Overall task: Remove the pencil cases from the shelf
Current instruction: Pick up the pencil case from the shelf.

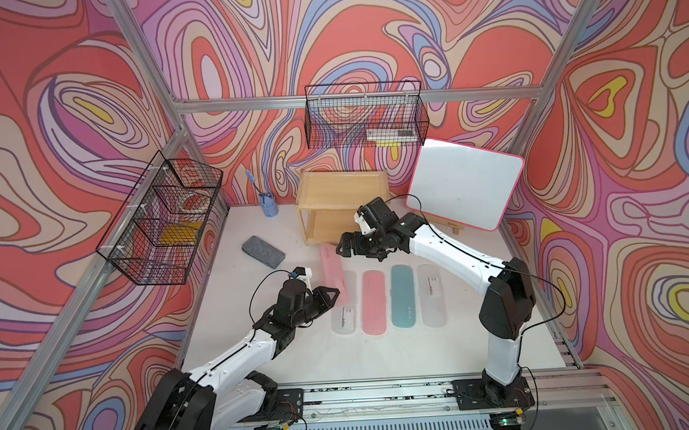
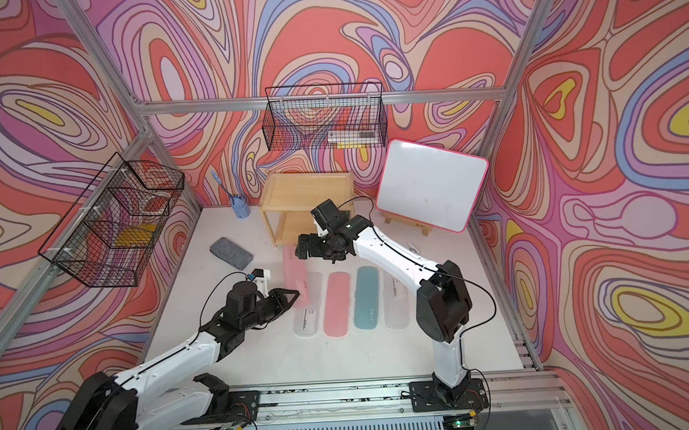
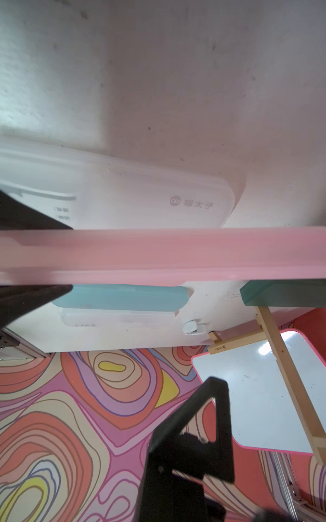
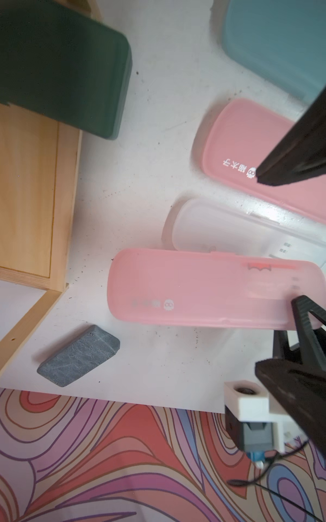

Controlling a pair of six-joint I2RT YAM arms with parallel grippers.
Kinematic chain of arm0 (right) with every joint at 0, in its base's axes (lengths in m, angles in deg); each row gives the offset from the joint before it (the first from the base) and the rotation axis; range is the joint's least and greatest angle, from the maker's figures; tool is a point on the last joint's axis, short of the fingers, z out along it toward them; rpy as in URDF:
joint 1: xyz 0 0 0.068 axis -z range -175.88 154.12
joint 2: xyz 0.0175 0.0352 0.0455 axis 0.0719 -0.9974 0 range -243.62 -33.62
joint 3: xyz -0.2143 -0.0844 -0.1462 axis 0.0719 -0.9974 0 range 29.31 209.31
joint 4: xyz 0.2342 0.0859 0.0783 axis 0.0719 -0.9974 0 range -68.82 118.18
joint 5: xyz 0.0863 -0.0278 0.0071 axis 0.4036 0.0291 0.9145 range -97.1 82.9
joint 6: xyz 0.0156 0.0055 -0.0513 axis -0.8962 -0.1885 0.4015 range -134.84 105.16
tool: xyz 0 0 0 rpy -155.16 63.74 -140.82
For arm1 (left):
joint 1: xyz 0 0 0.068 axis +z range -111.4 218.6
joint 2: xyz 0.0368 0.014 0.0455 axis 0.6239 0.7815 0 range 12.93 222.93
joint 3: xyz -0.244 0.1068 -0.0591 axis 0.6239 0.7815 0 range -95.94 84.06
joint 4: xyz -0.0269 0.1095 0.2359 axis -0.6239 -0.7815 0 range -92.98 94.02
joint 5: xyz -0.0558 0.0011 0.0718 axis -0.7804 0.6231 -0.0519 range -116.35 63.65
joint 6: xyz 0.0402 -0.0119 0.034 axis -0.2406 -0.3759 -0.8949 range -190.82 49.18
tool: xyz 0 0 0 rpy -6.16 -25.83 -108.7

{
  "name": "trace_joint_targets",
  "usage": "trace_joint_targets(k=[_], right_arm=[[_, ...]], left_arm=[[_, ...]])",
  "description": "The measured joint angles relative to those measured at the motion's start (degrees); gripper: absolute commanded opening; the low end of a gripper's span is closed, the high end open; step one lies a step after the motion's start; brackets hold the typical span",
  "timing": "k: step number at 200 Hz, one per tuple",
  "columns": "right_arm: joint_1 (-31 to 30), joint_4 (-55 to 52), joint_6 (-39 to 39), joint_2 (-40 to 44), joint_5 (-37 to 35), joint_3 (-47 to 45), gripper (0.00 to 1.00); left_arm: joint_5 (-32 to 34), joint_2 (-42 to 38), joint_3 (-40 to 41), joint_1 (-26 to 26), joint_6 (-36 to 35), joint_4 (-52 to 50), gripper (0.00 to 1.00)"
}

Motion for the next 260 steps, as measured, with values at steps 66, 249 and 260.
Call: trace_joint_targets(k=[66,249,260], right_arm=[[-2.89,6.14,-1.92,-5.60,7.21,1.36,0.98],[-5.11,8.22,-3.50,-10.78,10.60,2.97,0.73],[-5.14,8.20,-3.61,-10.84,10.54,2.95,0.72]], left_arm=[[0.94,-6.49,1.38,0.00,-1.60,-3.82,0.25],[0.07,-9.77,1.88,0.02,-1.55,-5.95,0.27],[0.13,-9.97,1.88,0.02,-1.64,-6.32,0.33]])
